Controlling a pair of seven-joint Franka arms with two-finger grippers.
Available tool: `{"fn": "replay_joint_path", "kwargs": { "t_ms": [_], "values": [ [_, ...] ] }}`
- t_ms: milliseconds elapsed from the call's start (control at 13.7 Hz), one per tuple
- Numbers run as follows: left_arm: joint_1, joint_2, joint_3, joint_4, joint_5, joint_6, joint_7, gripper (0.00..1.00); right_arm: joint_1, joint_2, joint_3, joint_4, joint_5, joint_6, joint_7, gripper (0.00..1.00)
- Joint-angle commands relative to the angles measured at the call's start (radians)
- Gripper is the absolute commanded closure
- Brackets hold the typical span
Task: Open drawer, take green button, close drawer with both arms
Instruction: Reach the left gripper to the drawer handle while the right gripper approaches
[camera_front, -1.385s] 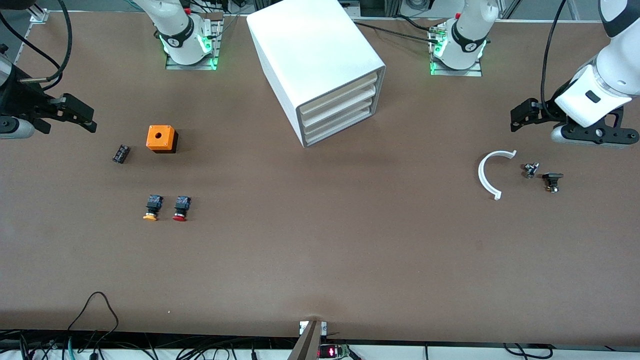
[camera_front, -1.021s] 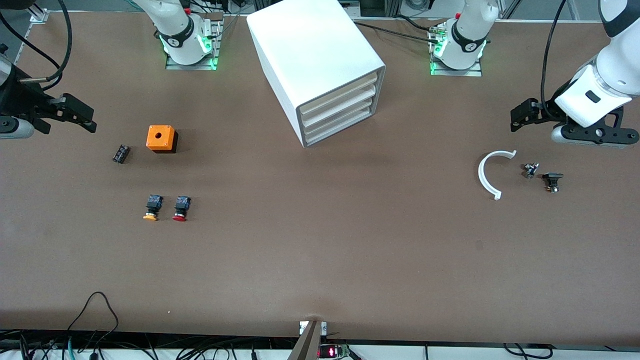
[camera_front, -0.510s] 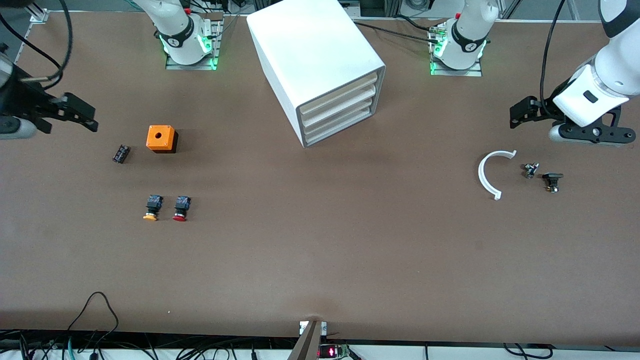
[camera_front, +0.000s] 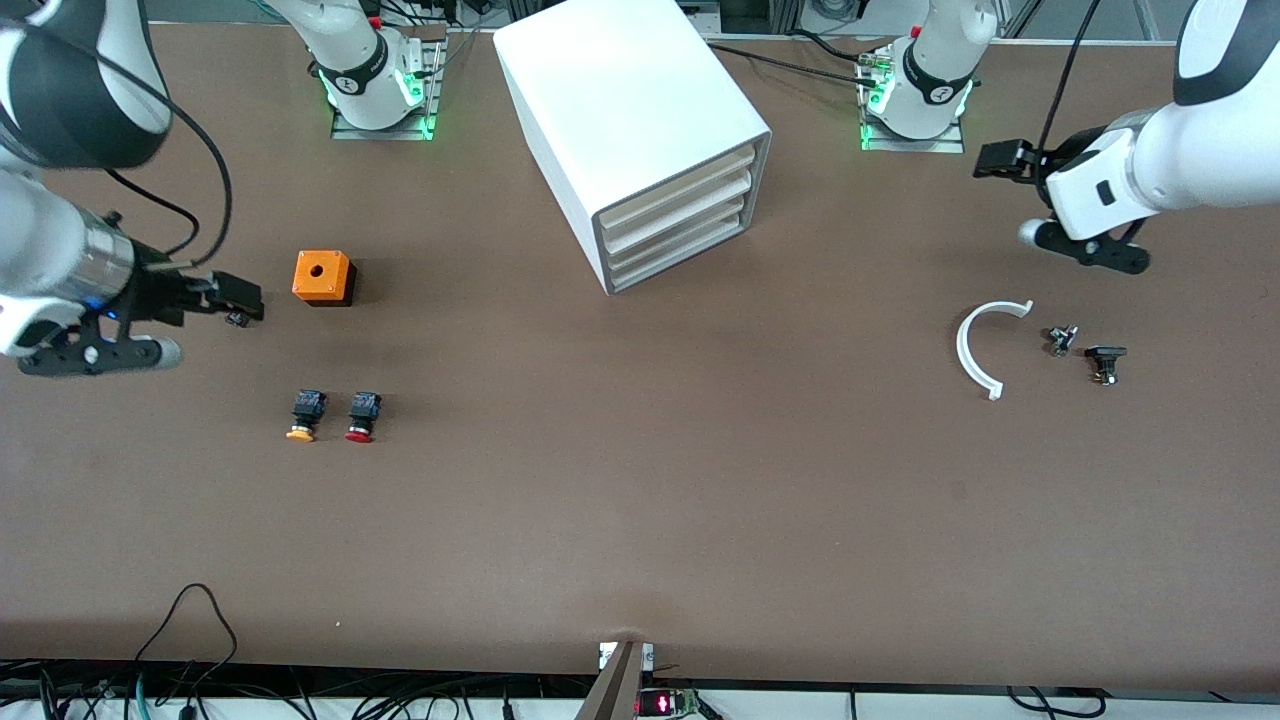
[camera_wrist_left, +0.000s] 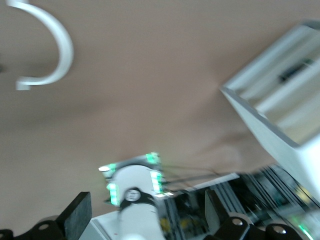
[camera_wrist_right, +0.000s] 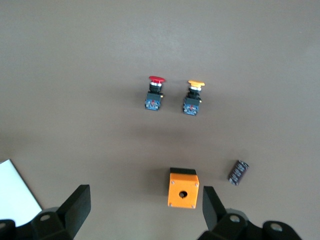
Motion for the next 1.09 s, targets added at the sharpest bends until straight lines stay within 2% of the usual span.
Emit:
{"fn": "replay_joint_path", "kwargs": {
  "t_ms": [0,146,438,802,1021],
  "values": [
    [0.015,0.093,0.005,-0.008,-0.179,-0.009,0.123,0.0,0.037,0.041,0.002,0.027,-0.006,0.028,0.018,0.01],
    [0.015,0.148,0.005,-0.07,-0.302,0.106,0.227,0.01,0.062,0.042,0.002,0.036,0.0,0.034,0.02,0.01],
    [-0.008,0.173,-0.004,-0.345,-0.621,0.442,0.546,0.01,0.138,0.064,0.002,0.086,0.01,0.07,0.197,0.01],
    [-0.018,0.284,-0.088,-0.5,-0.949,0.563,0.857,0.1,0.235,0.108,0.001,0.162,0.005,0.048,0.429,0.01],
    [-0.018,0.364,-0.151,-0.529,-1.049,0.616,0.979,0.28,0.3,0.139,0.001,0.205,0.004,0.048,0.622,0.01]
  ]
}}
